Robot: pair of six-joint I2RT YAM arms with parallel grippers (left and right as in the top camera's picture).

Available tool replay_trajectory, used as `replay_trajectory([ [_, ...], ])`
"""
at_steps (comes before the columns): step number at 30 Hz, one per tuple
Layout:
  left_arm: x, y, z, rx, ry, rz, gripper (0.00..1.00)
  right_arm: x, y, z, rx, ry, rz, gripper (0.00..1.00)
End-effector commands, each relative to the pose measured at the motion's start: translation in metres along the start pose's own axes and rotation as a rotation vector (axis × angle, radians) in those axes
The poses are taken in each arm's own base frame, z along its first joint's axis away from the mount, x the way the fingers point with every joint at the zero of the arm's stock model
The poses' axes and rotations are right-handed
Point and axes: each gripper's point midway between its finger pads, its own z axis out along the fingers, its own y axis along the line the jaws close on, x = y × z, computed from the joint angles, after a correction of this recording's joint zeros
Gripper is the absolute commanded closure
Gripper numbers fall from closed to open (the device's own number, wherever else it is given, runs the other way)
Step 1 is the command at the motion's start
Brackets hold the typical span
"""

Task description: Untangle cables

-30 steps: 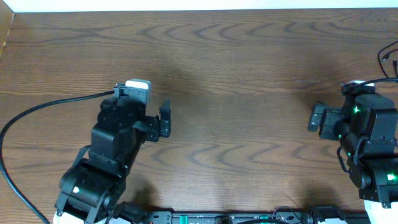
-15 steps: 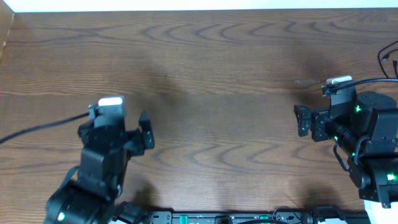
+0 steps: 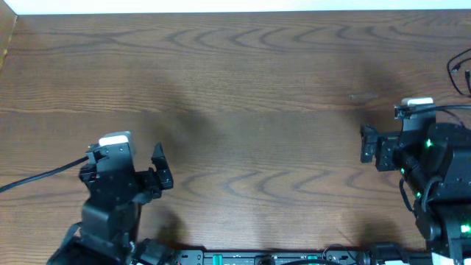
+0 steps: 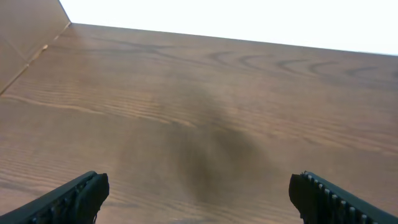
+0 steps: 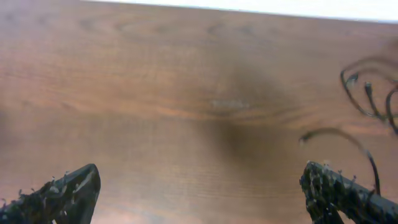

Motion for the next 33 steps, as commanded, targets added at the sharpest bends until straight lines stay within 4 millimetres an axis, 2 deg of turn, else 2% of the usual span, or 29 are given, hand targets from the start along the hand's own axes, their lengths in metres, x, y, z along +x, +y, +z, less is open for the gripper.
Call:
replay_trajectory([
  [1,0.008,-0.001,0.009,-0.009,0.013,-0.004,0.02,0.008,-0.004,0.004,0.020,-0.015,0.021,0.01],
  [9,0.006,-0.002,0.008,-0.003,0.003,-0.006,0.02,0.007,-0.005,0.002,0.027,-0.026,0.021,0.01],
  [16,0.007,-0.001,0.009,-0.004,0.008,-0.004,0.02,0.009,-0.019,0.001,0.111,-0.017,0.020,0.01],
  [24,0.009,-0.001,0.009,-0.007,0.014,0.000,0.02,0.042,-0.020,-0.001,0.114,0.115,0.011,0.01],
  [33,0.009,-0.001,0.009,-0.007,0.014,0.000,0.02,0.042,-0.020,-0.001,0.114,0.118,0.011,0.01],
])
